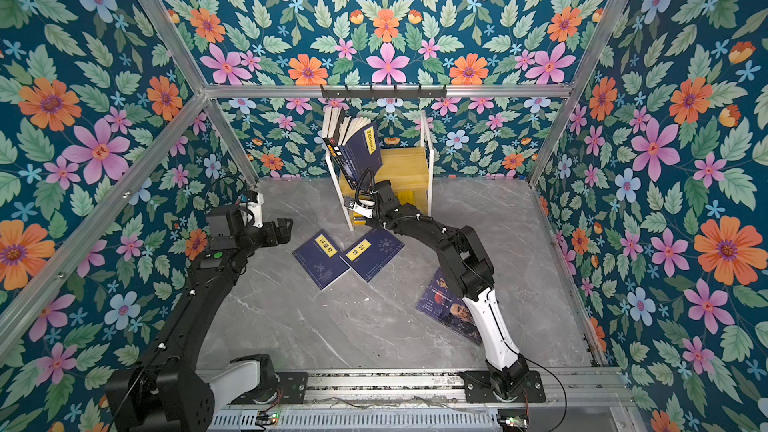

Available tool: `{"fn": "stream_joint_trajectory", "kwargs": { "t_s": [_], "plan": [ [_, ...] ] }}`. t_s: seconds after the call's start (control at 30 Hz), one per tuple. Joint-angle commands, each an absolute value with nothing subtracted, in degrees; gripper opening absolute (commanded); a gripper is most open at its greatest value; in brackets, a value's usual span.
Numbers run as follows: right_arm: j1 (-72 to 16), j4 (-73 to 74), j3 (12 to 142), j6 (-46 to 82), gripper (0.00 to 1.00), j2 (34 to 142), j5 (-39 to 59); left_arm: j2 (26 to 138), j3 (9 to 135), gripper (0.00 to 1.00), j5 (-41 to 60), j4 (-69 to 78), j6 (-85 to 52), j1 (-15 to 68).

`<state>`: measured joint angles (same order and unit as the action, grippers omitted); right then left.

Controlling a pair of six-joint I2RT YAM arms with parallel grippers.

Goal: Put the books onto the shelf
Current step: 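Open the right gripper and withdraw it from the lower shelf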

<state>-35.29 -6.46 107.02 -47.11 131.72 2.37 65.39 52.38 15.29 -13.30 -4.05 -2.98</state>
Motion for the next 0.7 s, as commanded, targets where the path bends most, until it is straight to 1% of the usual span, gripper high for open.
{"fn": "stream_joint_trajectory", "kwargs": {
  "t_s": [0.0,0.1,0.17,0.27,0.4,0.53,0.67],
  "plan": [
    [-35.42,-6.64,107.58,-47.11,0.29,132.07,2.43,65.38,52.32,0.96,15.43,-12.00,-3.26,-3.05],
    [-35.77,-6.25,104.57,-46.91,0.34,129.06,3.20,65.74,52.97,0.96,16.02,-12.52,-3.34,-3.00],
    [-35.81,-5.00,101.15,-45.84,0.36,126.09,3.94,65.73,52.68,0.97,16.49,-12.25,-3.08,-2.91],
    [-35.78,-3.33,93.64,-40.91,0.39,119.82,4.98,66.13,51.86,0.96,18.91,-11.82,-1.77,-2.65],
    [-36.58,0.84,81.97,-31.17,0.42,111.11,5.73,67.70,51.16,0.95,24.30,-11.24,-1.78,-1.61],
    [-38.63,5.53,71.26,-18.47,0.45,104.28,2.32,69.70,49.10,0.95,28.45,-9.65,-2.89,-0.21],
    [-41.22,8.42,62.57,-8.39,0.52,99.09,2.41,72.22,46.25,0.94,31.25,-6.14,-7.40,1.32]
  ]
}}
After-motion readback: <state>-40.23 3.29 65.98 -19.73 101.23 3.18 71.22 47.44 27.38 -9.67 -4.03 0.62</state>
